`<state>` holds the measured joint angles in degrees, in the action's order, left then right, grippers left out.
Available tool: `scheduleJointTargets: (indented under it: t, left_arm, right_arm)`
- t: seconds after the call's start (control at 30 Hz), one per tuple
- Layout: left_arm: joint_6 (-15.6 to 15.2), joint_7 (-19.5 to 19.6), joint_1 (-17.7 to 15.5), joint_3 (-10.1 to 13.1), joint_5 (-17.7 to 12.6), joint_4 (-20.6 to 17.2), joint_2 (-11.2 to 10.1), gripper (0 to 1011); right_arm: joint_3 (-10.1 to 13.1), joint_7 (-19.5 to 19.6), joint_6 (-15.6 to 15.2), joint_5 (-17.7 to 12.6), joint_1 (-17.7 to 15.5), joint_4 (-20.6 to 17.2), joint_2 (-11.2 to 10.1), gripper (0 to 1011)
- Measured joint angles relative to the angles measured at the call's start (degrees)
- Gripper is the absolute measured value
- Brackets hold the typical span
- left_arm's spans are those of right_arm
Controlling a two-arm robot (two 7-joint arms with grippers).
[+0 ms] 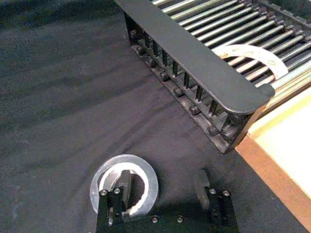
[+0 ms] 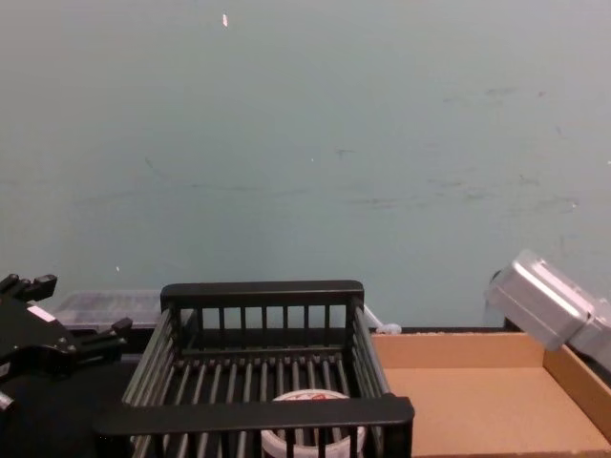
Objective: Pick up the white tape and place it into the black box , Pick up the silver tape and place it into the brown box.
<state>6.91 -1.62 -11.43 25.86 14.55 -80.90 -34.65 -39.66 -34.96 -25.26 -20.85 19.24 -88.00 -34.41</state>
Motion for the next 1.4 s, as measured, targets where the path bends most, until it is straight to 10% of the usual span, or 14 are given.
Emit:
scheduleJointTargets:
  t: [0.7, 1.4]
  left_arm:
    - [0.0, 0.0, 0.0, 0.0, 0.0, 0.0, 0.0, 1001]
    - [0.0, 0.0, 0.0, 0.0, 0.0, 0.0, 0.0, 1001]
  right_arm:
    - [0.0, 0.1, 0.1, -0.1, 0.0, 0.0, 0.0, 227]
    - [0.7, -0.5, 0.3, -0.7, -0.3, -0.9, -0.7, 197]
